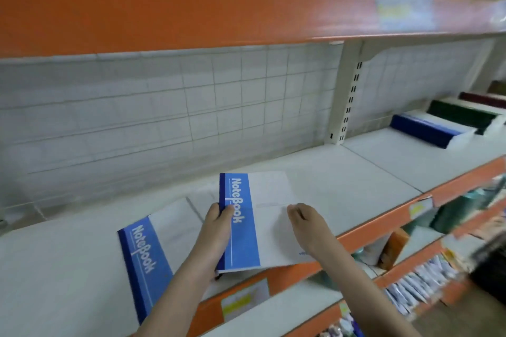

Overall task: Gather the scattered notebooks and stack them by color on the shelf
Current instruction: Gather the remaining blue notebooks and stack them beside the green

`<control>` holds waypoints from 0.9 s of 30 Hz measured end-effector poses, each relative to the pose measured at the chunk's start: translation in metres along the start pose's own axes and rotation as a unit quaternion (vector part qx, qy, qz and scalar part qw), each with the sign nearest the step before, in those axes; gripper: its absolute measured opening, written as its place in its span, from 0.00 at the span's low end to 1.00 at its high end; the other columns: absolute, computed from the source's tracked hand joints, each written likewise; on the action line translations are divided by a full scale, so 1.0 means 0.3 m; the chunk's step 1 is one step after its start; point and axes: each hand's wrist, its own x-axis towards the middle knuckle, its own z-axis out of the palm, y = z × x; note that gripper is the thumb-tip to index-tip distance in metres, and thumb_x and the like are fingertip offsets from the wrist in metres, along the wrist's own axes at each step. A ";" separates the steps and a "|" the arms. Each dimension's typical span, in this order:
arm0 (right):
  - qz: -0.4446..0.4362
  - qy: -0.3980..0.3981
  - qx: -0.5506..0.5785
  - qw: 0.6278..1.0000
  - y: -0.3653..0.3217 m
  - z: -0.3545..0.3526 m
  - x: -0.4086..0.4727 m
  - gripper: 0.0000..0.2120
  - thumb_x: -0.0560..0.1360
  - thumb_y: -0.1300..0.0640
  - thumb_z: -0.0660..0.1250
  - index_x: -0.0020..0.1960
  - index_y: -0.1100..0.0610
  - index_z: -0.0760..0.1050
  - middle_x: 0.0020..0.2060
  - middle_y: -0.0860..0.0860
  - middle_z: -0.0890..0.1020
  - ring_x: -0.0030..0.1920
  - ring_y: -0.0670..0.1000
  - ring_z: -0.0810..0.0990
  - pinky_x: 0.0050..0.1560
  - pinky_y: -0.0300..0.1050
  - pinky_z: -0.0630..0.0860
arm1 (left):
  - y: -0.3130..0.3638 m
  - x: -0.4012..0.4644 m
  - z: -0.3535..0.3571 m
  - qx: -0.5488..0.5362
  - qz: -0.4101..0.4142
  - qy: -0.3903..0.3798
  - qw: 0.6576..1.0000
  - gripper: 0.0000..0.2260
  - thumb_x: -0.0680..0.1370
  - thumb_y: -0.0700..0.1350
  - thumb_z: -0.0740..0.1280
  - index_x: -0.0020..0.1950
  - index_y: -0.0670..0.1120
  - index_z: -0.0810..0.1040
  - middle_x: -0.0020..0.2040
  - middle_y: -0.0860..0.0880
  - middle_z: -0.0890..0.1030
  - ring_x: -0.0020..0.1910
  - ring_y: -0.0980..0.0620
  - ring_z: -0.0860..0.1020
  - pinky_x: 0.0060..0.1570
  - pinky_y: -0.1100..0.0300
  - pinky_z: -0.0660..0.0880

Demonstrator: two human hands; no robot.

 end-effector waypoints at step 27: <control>0.156 0.181 0.026 0.971 0.780 -1.077 0.076 0.14 0.82 0.54 0.52 0.40 0.57 0.61 0.36 0.53 0.66 0.36 0.49 0.64 0.32 0.42 0.60 | 0.102 -0.034 1.422 0.065 -0.017 -0.233 0.970 0.11 0.83 0.48 0.56 0.60 0.43 0.71 0.52 0.42 0.80 0.44 0.47 0.80 0.36 0.59 0.74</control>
